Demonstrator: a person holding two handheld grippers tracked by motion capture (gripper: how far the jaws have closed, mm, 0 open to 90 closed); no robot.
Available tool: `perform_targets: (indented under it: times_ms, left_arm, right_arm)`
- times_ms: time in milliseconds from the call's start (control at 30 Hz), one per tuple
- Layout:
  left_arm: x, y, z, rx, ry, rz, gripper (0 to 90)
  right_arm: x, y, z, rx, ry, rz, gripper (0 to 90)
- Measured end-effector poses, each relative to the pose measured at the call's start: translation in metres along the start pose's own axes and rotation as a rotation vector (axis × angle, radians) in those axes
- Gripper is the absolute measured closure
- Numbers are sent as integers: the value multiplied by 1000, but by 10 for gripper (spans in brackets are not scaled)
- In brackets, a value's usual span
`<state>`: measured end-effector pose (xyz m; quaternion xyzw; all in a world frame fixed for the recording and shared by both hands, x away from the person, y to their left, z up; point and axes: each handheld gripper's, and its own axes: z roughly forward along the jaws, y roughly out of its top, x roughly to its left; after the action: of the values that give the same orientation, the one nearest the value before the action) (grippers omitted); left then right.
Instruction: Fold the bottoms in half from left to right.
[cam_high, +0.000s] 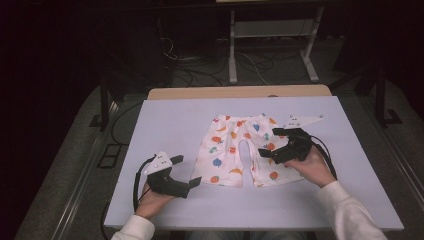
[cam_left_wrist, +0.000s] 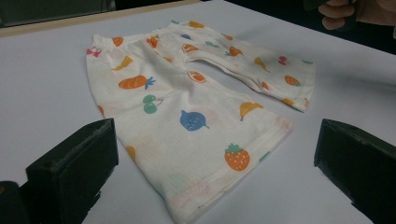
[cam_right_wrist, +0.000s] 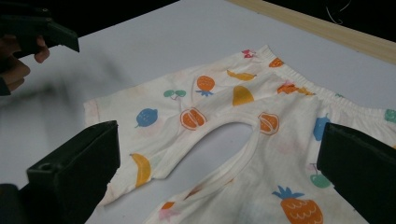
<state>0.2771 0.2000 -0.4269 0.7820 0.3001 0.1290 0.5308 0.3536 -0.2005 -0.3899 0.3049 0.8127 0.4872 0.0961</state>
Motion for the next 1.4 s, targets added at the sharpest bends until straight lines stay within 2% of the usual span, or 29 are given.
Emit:
perform_targets:
  times_ms: [433,900,1400]
  left_arm:
    - [0,0,0,-3,-2,0,0]
    - [0,0,0,-4,-2,-1,0]
    - [0,0,-1,-6,-3,-2,0]
  right_arm:
    - [-9,16,17,25,-6,2,0]
    - [-10,29,37,37,20,-6,0]
    - [-15,48,51,50,16,-19,0]
